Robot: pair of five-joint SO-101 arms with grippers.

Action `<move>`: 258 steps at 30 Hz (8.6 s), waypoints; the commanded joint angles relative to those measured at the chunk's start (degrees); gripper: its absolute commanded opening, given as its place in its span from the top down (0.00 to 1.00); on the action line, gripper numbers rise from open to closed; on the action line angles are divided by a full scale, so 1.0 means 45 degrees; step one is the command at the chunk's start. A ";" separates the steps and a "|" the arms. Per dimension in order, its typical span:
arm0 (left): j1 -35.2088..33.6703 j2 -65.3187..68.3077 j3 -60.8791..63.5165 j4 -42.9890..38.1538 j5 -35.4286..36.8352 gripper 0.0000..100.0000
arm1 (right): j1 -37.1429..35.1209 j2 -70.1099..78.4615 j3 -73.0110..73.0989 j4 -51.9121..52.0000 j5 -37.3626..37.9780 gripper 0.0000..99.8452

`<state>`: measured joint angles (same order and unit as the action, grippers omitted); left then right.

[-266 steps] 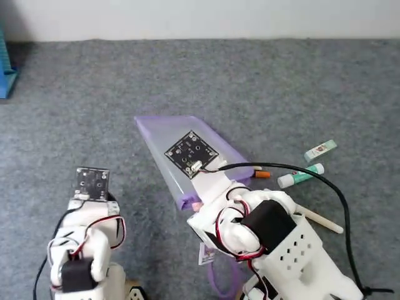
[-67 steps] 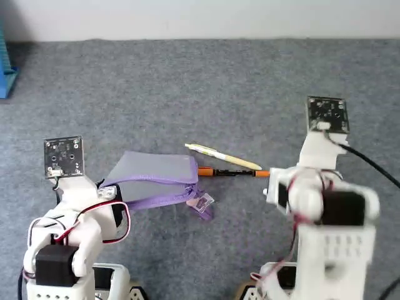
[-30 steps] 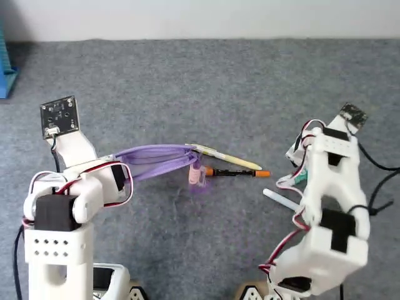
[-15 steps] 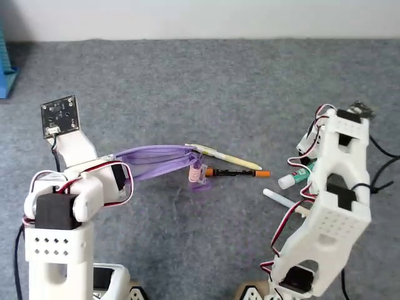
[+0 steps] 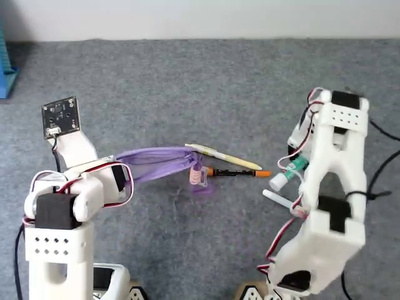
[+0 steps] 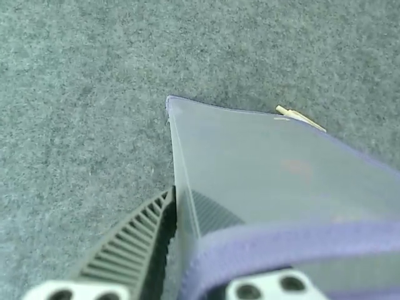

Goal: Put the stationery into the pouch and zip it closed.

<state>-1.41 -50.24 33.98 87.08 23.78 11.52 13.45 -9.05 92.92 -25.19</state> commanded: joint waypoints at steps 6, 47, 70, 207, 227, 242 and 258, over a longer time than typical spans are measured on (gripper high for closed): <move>-0.0059 0.0215 -0.0440 0.0527 0.0742 0.99 | -0.1729 -0.5773 -0.0586 0.2198 0.1485 0.99; -0.0039 0.0254 -0.1123 0.0098 0.1387 0.99 | -1.1751 -1.3275 0.2129 -0.6789 0.5079 0.99; -0.0098 0.3380 -0.2569 0.1250 0.1407 0.99 | -1.3509 -1.3294 0.9866 -1.6068 0.7502 0.99; -0.0078 0.3360 -0.1983 0.1524 0.1368 0.99 | -0.7297 -1.2044 0.2657 0.1709 0.2930 0.99; -0.0039 0.3360 -0.1963 0.1524 0.1368 0.99 | -1.3314 -1.7944 1.2562 -1.4505 0.4982 0.99; -0.0098 0.3360 -0.1963 0.1524 0.1368 0.99 | -1.3431 -1.5619 1.4828 -1.7514 0.6330 0.99; -0.0098 0.3360 -0.1963 0.1524 0.1368 0.99 | -1.3118 -1.6342 1.4965 -1.7495 0.7013 0.85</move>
<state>-1.32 -36.35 24.13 92.97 29.49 -48.70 -57.58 59.25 15.03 5.93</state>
